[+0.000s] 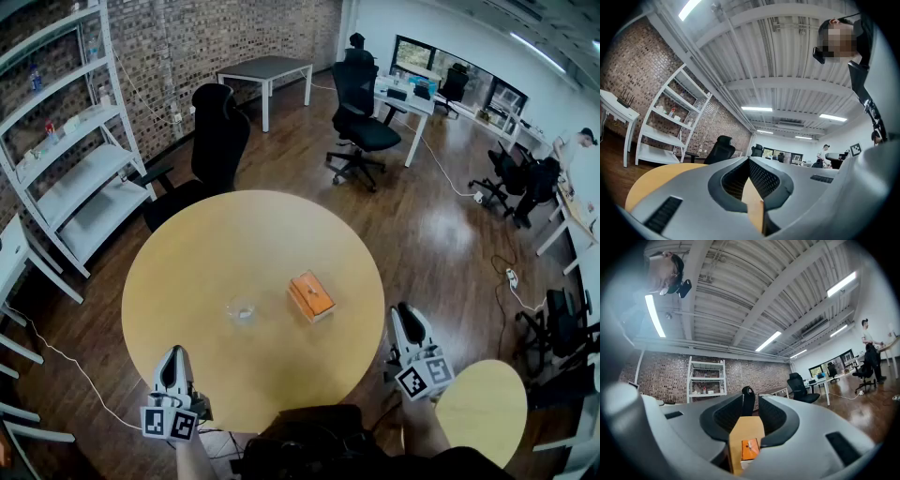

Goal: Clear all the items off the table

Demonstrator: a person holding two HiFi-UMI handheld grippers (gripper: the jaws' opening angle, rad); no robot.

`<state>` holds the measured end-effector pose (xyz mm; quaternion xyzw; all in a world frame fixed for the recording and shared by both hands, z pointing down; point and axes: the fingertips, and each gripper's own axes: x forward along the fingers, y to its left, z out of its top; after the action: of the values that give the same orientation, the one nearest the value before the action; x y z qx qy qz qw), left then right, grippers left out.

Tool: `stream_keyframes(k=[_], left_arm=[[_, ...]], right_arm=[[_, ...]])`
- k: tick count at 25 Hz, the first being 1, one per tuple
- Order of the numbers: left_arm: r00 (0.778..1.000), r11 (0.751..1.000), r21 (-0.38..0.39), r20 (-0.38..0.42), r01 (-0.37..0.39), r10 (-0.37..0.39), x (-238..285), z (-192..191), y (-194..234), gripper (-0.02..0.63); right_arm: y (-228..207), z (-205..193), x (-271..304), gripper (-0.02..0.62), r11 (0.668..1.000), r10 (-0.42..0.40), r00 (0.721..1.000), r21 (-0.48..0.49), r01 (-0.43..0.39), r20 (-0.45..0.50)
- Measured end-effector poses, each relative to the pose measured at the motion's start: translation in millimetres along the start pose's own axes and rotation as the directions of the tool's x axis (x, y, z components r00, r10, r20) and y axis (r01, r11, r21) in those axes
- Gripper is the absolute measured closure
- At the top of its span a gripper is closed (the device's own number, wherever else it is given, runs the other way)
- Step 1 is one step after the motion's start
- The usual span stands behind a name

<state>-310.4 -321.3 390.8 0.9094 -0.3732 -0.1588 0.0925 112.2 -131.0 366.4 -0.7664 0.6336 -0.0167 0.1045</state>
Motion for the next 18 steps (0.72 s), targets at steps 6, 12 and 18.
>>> stream_keyframes(k=[6, 12, 18], left_arm=[[1.000, 1.000, 0.003, -0.006, 0.014, -0.014, -1, 4, 9, 0.614], [0.998, 0.999, 0.005, -0.025, 0.052, -0.052, -6, 12, 20, 0.614], [0.996, 0.998, 0.024, -0.065, 0.066, -0.065, -15, 14, 39, 0.614]], right_arm=[[29, -8, 16, 0.485, 0.999, 0.023, 1.000, -0.043, -0.024, -0.021], [61, -28, 30, 0.419, 0.998, 0.033, 0.997, -0.058, -0.037, -0.072], [95, -57, 48, 0.301, 0.994, 0.021, 0.984, -0.105, -0.040, -0.176]])
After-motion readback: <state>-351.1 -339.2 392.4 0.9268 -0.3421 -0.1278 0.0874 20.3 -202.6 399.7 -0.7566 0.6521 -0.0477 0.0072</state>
